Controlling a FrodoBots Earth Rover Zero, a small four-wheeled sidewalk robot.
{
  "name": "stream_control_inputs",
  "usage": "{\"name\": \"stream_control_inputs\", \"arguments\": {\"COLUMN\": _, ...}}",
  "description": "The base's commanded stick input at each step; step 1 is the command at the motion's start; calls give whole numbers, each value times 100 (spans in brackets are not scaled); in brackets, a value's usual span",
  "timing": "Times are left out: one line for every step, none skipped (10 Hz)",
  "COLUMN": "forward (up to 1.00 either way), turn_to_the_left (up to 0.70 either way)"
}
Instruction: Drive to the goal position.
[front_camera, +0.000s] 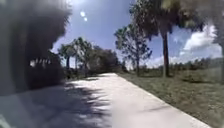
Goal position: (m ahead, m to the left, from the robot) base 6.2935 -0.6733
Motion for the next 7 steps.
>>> {"name": "stream_control_inputs", "arguments": {"forward": 85, "turn_to_the_left": 0}}
{"name": "stream_control_inputs", "arguments": {"forward": 85, "turn_to_the_left": 0}}
{"name": "stream_control_inputs", "arguments": {"forward": 85, "turn_to_the_left": 0}}
{"name": "stream_control_inputs", "arguments": {"forward": 85, "turn_to_the_left": 0}}
{"name": "stream_control_inputs", "arguments": {"forward": 85, "turn_to_the_left": 0}}
{"name": "stream_control_inputs", "arguments": {"forward": 85, "turn_to_the_left": 0}}
{"name": "stream_control_inputs", "arguments": {"forward": 85, "turn_to_the_left": 0}}
